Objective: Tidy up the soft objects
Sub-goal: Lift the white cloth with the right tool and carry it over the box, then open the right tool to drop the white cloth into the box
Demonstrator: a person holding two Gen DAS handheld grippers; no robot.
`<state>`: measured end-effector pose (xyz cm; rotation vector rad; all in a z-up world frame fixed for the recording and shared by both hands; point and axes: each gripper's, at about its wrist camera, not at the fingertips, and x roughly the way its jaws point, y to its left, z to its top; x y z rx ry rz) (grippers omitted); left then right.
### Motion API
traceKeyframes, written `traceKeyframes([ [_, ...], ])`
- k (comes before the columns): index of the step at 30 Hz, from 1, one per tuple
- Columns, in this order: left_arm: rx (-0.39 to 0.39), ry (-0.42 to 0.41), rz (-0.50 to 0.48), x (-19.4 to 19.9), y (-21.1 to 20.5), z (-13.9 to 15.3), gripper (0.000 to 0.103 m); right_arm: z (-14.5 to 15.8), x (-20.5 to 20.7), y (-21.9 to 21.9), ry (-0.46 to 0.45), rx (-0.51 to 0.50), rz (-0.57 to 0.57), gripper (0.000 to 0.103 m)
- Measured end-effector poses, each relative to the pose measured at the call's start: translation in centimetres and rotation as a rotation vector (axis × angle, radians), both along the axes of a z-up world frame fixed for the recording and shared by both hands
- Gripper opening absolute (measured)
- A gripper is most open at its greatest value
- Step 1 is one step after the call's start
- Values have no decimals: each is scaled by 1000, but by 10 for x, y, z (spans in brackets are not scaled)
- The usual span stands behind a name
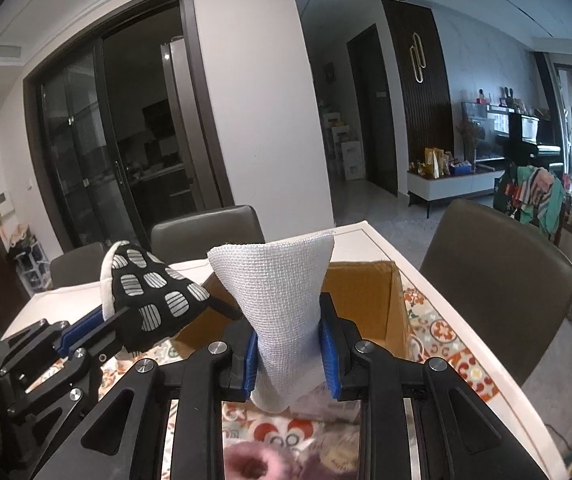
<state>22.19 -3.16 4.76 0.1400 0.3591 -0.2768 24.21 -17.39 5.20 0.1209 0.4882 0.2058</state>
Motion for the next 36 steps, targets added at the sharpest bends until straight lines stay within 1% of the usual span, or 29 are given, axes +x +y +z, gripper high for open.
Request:
traceKeyframes([
  [3,12,12,-9,15,-3,-4,12,0,12,1,8,-24,2,27],
  [7,29,26,-19,33,-6,-8,12,-3,35,2,42,-48,8,27],
  [11,24,83,-46,53,-7,-16,12,-10,54,3,85,-63,19,27],
  [15,36,136,-56,64,-5,-29,12,-21,73,5,139,-91,26,27],
  [23,42,203,-89,70,-13,-38,15,-42,93,-1,251,-102,33,28],
  [24,46,206,-92,69,-14,-39,16,-44,94,-1,265,-102,38,29],
  [26,48,206,-89,68,-15,-39,21,-45,95,-1,276,-106,46,36],
  [27,49,204,-86,69,-15,-38,25,-46,94,-2,278,-106,50,42],
  [28,50,202,-78,70,-15,-37,26,-44,95,-2,275,-108,48,49],
  [31,46,204,-69,68,-13,-35,32,-41,95,0,274,-106,49,51],
  [33,48,209,-52,71,-12,-33,40,-40,96,2,277,-110,54,51],
  [34,46,209,-47,73,-11,-32,42,-40,97,2,277,-108,56,53],
  [36,40,213,-29,73,-8,-30,49,-37,99,4,283,-103,57,59],
])
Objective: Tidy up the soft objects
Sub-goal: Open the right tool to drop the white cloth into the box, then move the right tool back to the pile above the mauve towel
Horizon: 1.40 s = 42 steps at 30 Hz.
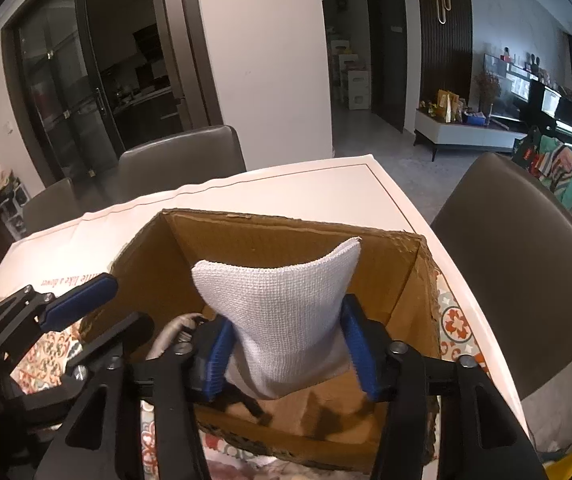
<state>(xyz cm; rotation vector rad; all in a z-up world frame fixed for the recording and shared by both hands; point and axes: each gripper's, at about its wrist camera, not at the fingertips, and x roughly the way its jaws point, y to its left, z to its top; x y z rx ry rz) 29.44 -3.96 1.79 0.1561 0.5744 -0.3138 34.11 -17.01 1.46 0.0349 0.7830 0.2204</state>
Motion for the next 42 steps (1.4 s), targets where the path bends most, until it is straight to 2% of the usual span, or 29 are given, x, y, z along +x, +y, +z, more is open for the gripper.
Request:
traceKeyframes([
  [3,-2,8,29,2,5,5,51,5,7,5,15,-10,14,69],
  [5,0,9,44,5,8,7,53,6,13,9,34,-25,24,69],
  [14,-7,5,75,2,13,15,60,18,0,7,-1,-36,-14,69],
  [20,-12,-3,83,-16,13,21,66,29,-27,-1,-46,-35,-66,69],
  [31,-9,-38,72,-58,11,34,68,49,-78,-12,-119,-15,-140,69],
  [37,-17,-53,57,-79,9,33,70,46,-107,-20,-135,17,-173,69],
  [42,-12,-47,54,-96,7,21,70,38,-126,-25,-137,5,-204,69],
])
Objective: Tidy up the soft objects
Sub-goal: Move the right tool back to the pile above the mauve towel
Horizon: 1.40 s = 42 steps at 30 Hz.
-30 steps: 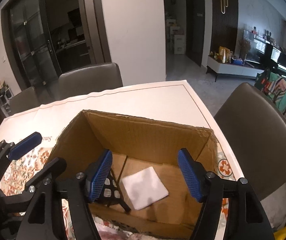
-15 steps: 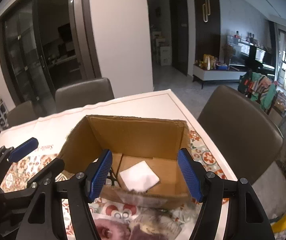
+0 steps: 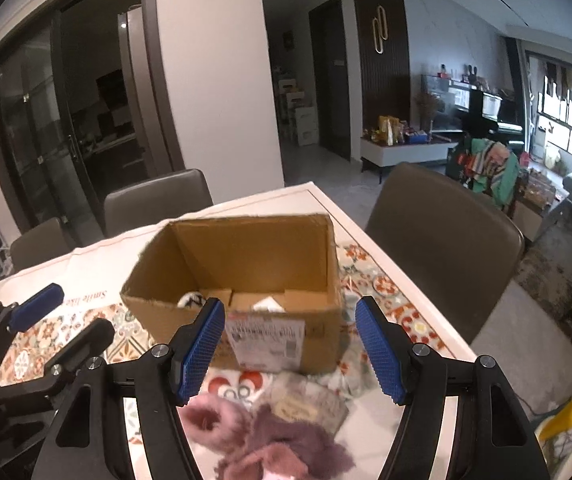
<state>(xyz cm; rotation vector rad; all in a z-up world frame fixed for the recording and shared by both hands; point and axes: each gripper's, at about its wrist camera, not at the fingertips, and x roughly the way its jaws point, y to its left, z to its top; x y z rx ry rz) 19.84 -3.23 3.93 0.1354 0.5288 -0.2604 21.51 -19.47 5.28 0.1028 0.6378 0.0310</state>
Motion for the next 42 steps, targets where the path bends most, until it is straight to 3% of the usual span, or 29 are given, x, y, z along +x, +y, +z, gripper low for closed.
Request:
traceKeyframes([
  [10,-16,83,-13,-17,-3,-35,70,-33,-31,-4,67,2,-12,69],
  [17,18,140,-33,-35,-6,-65,70,-67,-44,-9,154,21,-17,69],
  [23,0,220,-51,-39,-3,-88,70,-92,-52,-7,221,22,-4,69],
  [42,-7,317,-77,-19,-3,-128,70,-153,-34,-1,395,62,34,69],
])
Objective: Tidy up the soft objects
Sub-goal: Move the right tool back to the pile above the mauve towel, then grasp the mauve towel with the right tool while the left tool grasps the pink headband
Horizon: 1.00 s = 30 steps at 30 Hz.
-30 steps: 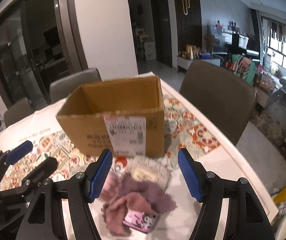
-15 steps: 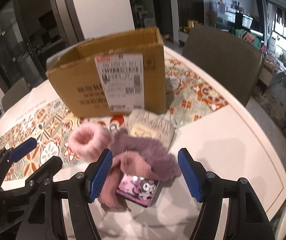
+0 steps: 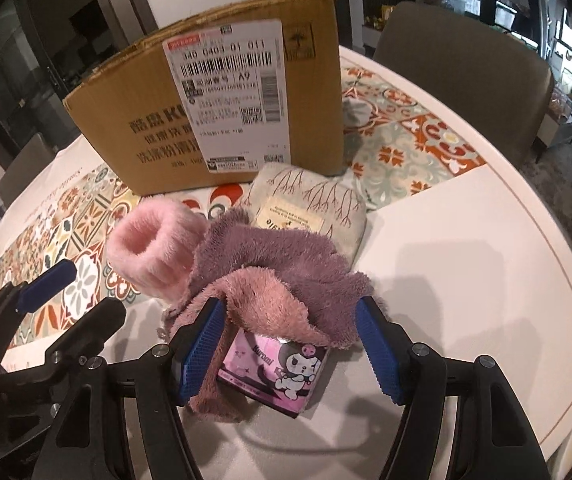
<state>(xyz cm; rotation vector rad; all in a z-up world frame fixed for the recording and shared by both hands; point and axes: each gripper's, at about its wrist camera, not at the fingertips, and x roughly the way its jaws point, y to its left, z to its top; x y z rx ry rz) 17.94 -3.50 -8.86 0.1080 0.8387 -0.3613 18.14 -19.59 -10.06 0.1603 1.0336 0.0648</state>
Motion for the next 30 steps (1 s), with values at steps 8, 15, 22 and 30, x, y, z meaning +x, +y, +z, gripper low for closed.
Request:
traceKeyframes([
  [8,-4,12,15,5,6,-4,70,-8,13,7,16,-26,42,68],
  [15,-29,22,18,8,10,-4,70,-12,21,16,18,-63,79,60],
  [22,-27,-27,52,11,12,11,70,-7,19,21,-18,-86,96,44],
  [30,-33,1,99,29,14,10,63,4,19,16,-50,-54,69,21],
])
